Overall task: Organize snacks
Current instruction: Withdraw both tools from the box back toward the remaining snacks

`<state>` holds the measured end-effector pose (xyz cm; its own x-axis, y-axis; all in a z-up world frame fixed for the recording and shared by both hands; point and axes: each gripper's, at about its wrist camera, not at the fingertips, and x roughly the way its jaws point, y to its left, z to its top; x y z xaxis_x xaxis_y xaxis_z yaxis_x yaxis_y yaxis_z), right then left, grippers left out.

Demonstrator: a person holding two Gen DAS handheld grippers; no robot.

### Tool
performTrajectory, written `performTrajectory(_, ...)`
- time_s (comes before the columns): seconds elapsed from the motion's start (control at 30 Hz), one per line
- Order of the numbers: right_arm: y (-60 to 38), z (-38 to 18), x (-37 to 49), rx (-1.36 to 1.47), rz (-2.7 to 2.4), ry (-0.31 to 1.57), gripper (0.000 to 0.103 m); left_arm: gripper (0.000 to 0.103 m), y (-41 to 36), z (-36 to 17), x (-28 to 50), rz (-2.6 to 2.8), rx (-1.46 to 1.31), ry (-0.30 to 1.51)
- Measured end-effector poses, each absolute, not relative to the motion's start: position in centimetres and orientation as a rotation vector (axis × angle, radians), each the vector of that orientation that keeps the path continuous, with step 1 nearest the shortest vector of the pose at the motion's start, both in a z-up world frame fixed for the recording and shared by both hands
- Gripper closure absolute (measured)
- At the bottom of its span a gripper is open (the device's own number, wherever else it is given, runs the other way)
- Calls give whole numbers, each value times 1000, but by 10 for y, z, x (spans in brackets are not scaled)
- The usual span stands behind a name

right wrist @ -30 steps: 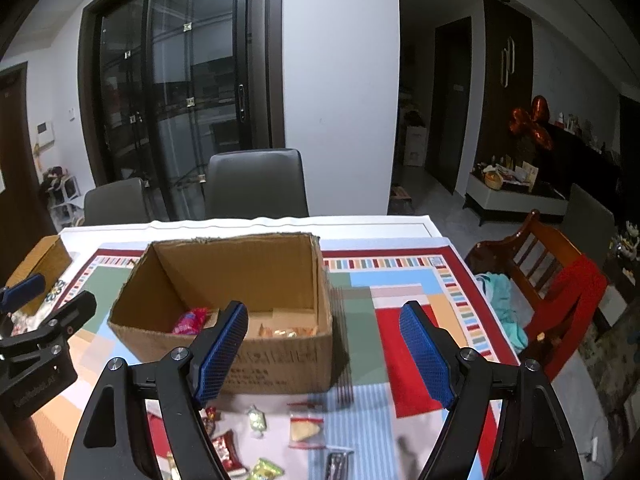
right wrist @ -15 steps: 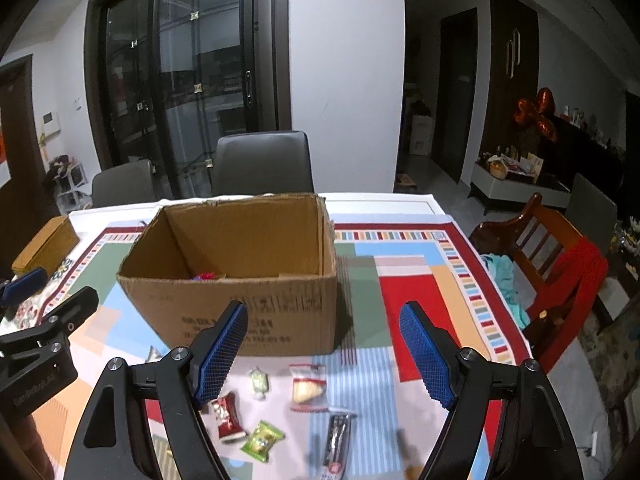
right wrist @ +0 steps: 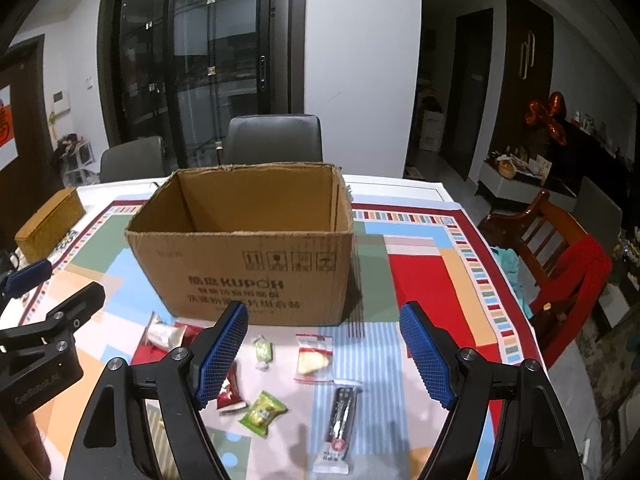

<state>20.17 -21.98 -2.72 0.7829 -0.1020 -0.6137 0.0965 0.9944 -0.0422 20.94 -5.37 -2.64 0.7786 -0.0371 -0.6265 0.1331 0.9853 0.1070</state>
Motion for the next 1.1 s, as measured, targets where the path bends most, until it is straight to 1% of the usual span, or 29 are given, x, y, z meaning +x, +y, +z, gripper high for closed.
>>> performTrajectory(1.1,-201,-98,180,-66,-19,762,24,23,-52,-106,180,-101,158,776)
